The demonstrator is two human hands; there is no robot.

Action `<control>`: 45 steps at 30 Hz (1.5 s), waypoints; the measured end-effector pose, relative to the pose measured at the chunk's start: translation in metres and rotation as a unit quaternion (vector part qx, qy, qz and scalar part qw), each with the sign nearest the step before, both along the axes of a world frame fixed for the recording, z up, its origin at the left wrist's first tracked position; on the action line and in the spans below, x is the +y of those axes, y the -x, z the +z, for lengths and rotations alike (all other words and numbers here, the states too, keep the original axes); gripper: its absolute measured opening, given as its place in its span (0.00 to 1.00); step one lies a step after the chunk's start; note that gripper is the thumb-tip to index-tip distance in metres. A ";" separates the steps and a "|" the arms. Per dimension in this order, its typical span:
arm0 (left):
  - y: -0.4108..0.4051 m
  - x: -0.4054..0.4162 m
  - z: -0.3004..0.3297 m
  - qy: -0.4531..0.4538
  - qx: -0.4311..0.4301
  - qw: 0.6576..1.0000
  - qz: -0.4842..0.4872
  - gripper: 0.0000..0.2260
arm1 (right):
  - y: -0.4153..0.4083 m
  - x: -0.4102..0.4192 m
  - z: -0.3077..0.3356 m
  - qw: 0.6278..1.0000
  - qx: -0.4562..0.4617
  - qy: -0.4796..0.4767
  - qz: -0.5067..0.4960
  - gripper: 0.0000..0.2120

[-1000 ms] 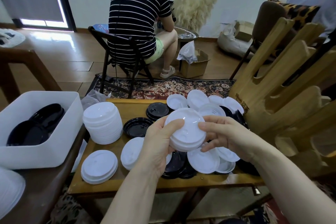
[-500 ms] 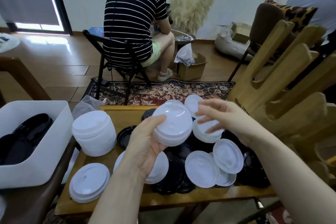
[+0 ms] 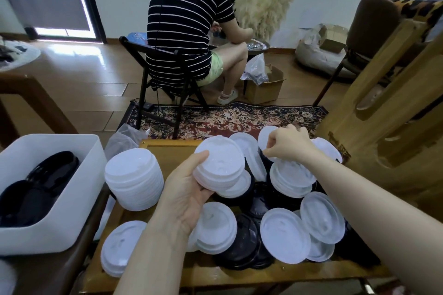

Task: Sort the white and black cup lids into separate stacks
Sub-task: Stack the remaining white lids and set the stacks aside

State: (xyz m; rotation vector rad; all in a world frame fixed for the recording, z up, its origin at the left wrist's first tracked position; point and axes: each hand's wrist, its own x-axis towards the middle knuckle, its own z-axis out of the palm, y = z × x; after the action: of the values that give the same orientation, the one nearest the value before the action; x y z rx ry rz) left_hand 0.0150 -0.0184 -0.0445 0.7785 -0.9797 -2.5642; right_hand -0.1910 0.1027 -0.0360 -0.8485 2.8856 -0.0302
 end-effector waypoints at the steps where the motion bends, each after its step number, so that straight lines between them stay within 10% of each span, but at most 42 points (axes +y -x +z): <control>1: 0.000 0.000 0.000 0.000 0.005 1.000 -0.004 0.09 | -0.002 0.001 0.001 1.000 0.005 0.005 0.000 0.06; 9: -0.002 0.009 0.001 -0.007 0.007 1.000 -0.023 0.15 | -0.011 0.032 0.027 0.965 0.052 0.251 -0.061 0.06; 14: -0.002 0.019 -0.002 -0.021 0.017 0.999 -0.036 0.16 | -0.047 0.058 0.060 0.753 -0.261 0.595 -0.103 0.03; 19: -0.002 0.030 -0.005 -0.031 0.040 0.998 -0.048 0.16 | -0.077 0.073 0.054 0.581 -0.552 0.589 -0.105 0.11; 26: -0.010 0.038 -0.007 -0.031 0.074 0.994 -0.075 0.22 | -0.089 0.079 0.043 0.598 -0.562 0.553 -0.146 0.27; 36: -0.012 0.048 -0.006 0.038 0.095 0.990 -0.098 0.22 | -0.110 0.076 0.038 0.746 -0.392 0.527 -0.110 0.19; 45: -0.014 0.051 -0.003 0.052 0.108 0.985 -0.128 0.15 | -0.117 0.069 0.027 0.749 -0.332 0.553 -0.151 0.15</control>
State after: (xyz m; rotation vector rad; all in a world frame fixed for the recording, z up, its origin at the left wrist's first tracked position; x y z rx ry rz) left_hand 0.0287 0.0330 -0.0474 0.3571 -1.1968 -2.7103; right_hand -0.0738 0.1716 -0.0089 -0.2765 2.0344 -1.7792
